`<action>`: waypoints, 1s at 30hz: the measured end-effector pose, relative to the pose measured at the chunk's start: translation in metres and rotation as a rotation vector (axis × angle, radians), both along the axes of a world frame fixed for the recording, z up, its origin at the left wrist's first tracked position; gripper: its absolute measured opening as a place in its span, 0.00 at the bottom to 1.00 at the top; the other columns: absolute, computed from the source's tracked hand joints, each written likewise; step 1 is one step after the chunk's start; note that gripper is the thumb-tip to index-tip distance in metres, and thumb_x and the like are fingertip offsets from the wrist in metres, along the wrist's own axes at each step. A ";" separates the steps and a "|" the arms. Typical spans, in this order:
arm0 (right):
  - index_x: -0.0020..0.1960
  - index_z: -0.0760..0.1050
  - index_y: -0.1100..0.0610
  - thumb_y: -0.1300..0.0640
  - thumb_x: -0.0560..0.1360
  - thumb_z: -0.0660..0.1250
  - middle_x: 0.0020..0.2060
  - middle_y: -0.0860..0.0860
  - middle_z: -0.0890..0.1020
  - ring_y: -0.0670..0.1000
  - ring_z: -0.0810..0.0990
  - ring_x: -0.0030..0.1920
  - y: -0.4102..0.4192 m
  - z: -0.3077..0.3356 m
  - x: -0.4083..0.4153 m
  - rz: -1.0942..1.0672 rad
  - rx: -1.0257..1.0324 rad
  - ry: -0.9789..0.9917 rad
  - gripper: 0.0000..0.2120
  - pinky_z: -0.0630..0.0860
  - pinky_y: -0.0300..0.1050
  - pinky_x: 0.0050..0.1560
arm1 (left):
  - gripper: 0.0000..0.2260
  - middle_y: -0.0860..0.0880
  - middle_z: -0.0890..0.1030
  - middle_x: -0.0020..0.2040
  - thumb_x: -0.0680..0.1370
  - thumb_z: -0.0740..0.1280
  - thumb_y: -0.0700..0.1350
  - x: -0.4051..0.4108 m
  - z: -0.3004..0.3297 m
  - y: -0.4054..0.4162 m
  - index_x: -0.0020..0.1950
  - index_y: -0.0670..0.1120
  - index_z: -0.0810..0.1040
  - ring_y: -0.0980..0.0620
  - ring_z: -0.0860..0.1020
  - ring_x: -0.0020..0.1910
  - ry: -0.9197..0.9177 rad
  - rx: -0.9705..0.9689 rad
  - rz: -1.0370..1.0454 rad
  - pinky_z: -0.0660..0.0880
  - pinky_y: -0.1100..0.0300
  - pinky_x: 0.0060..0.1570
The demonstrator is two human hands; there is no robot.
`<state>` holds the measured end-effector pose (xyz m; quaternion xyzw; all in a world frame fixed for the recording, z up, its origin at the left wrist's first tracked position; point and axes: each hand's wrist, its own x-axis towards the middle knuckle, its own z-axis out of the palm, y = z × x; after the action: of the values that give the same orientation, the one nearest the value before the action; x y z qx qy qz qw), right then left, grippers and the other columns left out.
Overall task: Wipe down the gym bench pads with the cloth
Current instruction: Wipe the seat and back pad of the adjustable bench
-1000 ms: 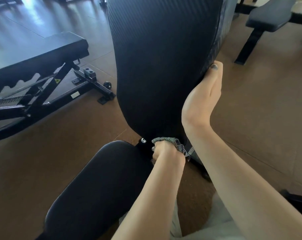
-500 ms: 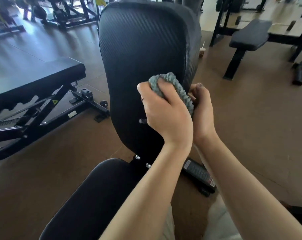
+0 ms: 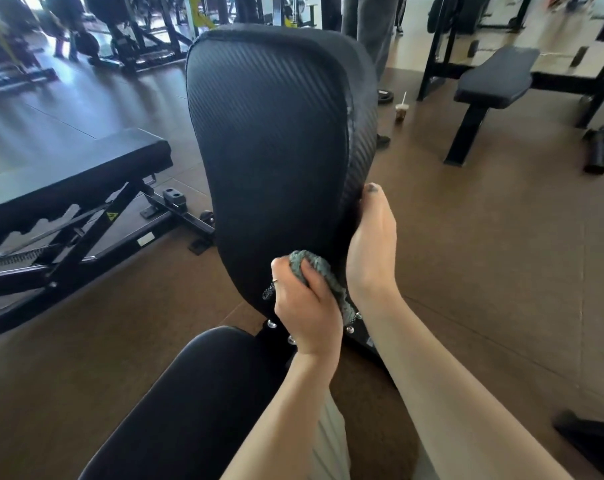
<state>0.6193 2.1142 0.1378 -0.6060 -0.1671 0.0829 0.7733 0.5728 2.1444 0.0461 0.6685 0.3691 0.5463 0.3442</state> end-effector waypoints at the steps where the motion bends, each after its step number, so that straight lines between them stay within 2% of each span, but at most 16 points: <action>1: 0.46 0.71 0.55 0.49 0.87 0.51 0.38 0.45 0.77 0.44 0.74 0.40 0.000 -0.002 -0.002 -0.020 -0.017 -0.033 0.18 0.72 0.44 0.47 | 0.08 0.54 0.74 0.40 0.84 0.54 0.53 0.001 0.012 0.001 0.50 0.50 0.67 0.53 0.76 0.37 -0.029 0.014 -0.020 0.77 0.46 0.36; 2: 0.45 0.70 0.54 0.51 0.88 0.50 0.35 0.42 0.74 0.42 0.72 0.38 0.000 -0.002 -0.004 -0.038 -0.036 -0.064 0.17 0.72 0.43 0.45 | 0.09 0.53 0.74 0.41 0.84 0.55 0.52 0.003 0.028 0.004 0.50 0.49 0.68 0.52 0.76 0.37 -0.070 0.059 -0.037 0.77 0.47 0.37; 3: 0.45 0.69 0.54 0.52 0.88 0.50 0.35 0.42 0.73 0.42 0.71 0.38 0.000 -0.002 -0.006 -0.053 -0.040 -0.091 0.16 0.72 0.46 0.43 | 0.10 0.51 0.75 0.41 0.84 0.56 0.50 0.007 0.047 0.009 0.50 0.45 0.70 0.50 0.76 0.38 -0.107 0.127 -0.047 0.77 0.50 0.37; 5: 0.45 0.70 0.58 0.53 0.88 0.51 0.38 0.47 0.74 0.47 0.72 0.39 0.002 -0.002 -0.007 -0.089 -0.029 -0.115 0.17 0.72 0.56 0.44 | 0.11 0.50 0.73 0.41 0.84 0.58 0.46 0.013 0.085 0.021 0.49 0.38 0.72 0.51 0.74 0.37 -0.162 0.287 -0.051 0.73 0.62 0.37; 6: 0.46 0.69 0.60 0.52 0.88 0.51 0.39 0.50 0.74 0.48 0.71 0.40 0.002 -0.001 -0.006 -0.100 -0.028 -0.113 0.17 0.72 0.58 0.45 | 0.11 0.50 0.72 0.41 0.84 0.58 0.44 0.016 0.099 0.029 0.49 0.36 0.72 0.53 0.72 0.37 -0.174 0.344 -0.049 0.69 0.69 0.37; 8: 0.44 0.67 0.60 0.52 0.87 0.51 0.39 0.51 0.72 0.48 0.69 0.41 0.003 0.000 -0.004 -0.108 -0.025 -0.095 0.17 0.70 0.55 0.45 | 0.12 0.51 0.72 0.41 0.84 0.59 0.43 0.021 0.110 0.040 0.48 0.35 0.72 0.55 0.70 0.37 -0.186 0.390 -0.047 0.66 0.73 0.38; 10: 0.42 0.67 0.55 0.53 0.87 0.51 0.38 0.49 0.71 0.47 0.68 0.41 0.004 -0.001 -0.004 -0.114 0.000 -0.068 0.16 0.68 0.50 0.46 | 0.10 0.51 0.73 0.42 0.84 0.58 0.43 0.020 0.090 0.049 0.49 0.37 0.72 0.56 0.70 0.38 -0.177 0.319 -0.038 0.66 0.74 0.39; 12: 0.43 0.68 0.57 0.52 0.87 0.51 0.38 0.54 0.71 0.47 0.68 0.41 0.007 -0.005 -0.005 -0.132 -0.001 -0.047 0.17 0.68 0.48 0.46 | 0.07 0.53 0.73 0.41 0.84 0.58 0.45 0.011 0.046 0.054 0.48 0.44 0.69 0.58 0.70 0.36 -0.136 0.157 -0.052 0.67 0.71 0.39; 13: 0.46 0.69 0.60 0.52 0.87 0.50 0.39 0.55 0.71 0.46 0.69 0.40 0.010 -0.007 -0.006 -0.144 -0.010 -0.052 0.17 0.68 0.46 0.45 | 0.07 0.53 0.73 0.40 0.84 0.57 0.45 0.003 0.020 0.055 0.48 0.46 0.68 0.57 0.71 0.35 -0.101 0.064 -0.077 0.68 0.67 0.38; 15: 0.48 0.69 0.61 0.51 0.88 0.48 0.35 0.49 0.71 0.42 0.67 0.37 0.017 -0.008 -0.010 -0.186 -0.017 -0.079 0.18 0.67 0.41 0.41 | 0.08 0.52 0.73 0.39 0.85 0.57 0.45 -0.011 -0.020 0.052 0.47 0.47 0.66 0.56 0.72 0.35 -0.025 -0.098 -0.128 0.70 0.57 0.36; 17: 0.47 0.68 0.58 0.49 0.86 0.46 0.32 0.41 0.71 0.40 0.66 0.33 0.025 -0.009 -0.014 -0.262 -0.033 -0.095 0.19 0.66 0.39 0.37 | 0.09 0.51 0.72 0.38 0.86 0.57 0.43 -0.012 -0.029 0.048 0.46 0.47 0.66 0.55 0.70 0.34 -0.008 -0.169 -0.106 0.69 0.54 0.35; 20: 0.46 0.68 0.55 0.48 0.85 0.47 0.32 0.38 0.72 0.40 0.67 0.33 0.030 -0.010 -0.016 -0.326 -0.026 -0.109 0.18 0.66 0.42 0.38 | 0.07 0.52 0.70 0.38 0.84 0.59 0.41 0.004 0.022 0.052 0.46 0.45 0.67 0.58 0.68 0.35 -0.138 -0.053 -0.060 0.66 0.61 0.37; 23: 0.45 0.68 0.57 0.52 0.86 0.48 0.33 0.37 0.74 0.39 0.68 0.34 0.029 -0.010 -0.016 -0.373 -0.029 -0.140 0.16 0.67 0.41 0.38 | 0.09 0.49 0.71 0.41 0.81 0.60 0.41 0.016 0.085 0.064 0.46 0.36 0.72 0.56 0.67 0.39 -0.216 0.310 -0.076 0.65 0.66 0.40; 25: 0.44 0.67 0.56 0.53 0.87 0.48 0.32 0.38 0.72 0.39 0.67 0.34 0.030 -0.010 -0.015 -0.394 -0.020 -0.140 0.16 0.66 0.42 0.38 | 0.11 0.46 0.72 0.40 0.81 0.60 0.41 0.021 0.102 0.073 0.46 0.33 0.72 0.53 0.69 0.38 -0.224 0.460 -0.090 0.65 0.65 0.40; 27: 0.43 0.66 0.55 0.54 0.87 0.49 0.33 0.40 0.70 0.41 0.66 0.34 0.031 -0.011 -0.014 -0.401 -0.006 -0.138 0.16 0.66 0.44 0.39 | 0.12 0.45 0.74 0.39 0.81 0.59 0.42 0.024 0.097 0.087 0.46 0.33 0.73 0.52 0.70 0.38 -0.210 0.447 -0.060 0.65 0.63 0.40; 30: 0.42 0.67 0.55 0.56 0.87 0.49 0.33 0.40 0.69 0.42 0.65 0.35 0.033 -0.013 -0.014 -0.406 0.016 -0.116 0.16 0.65 0.41 0.39 | 0.13 0.52 0.73 0.38 0.83 0.57 0.45 0.023 0.073 0.125 0.49 0.35 0.72 0.54 0.71 0.35 -0.225 0.114 0.027 0.67 0.57 0.39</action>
<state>0.6053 2.1472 0.1246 -0.6247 -0.0868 -0.1110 0.7681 0.5955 2.2693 0.1191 0.6165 0.3052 0.6426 0.3375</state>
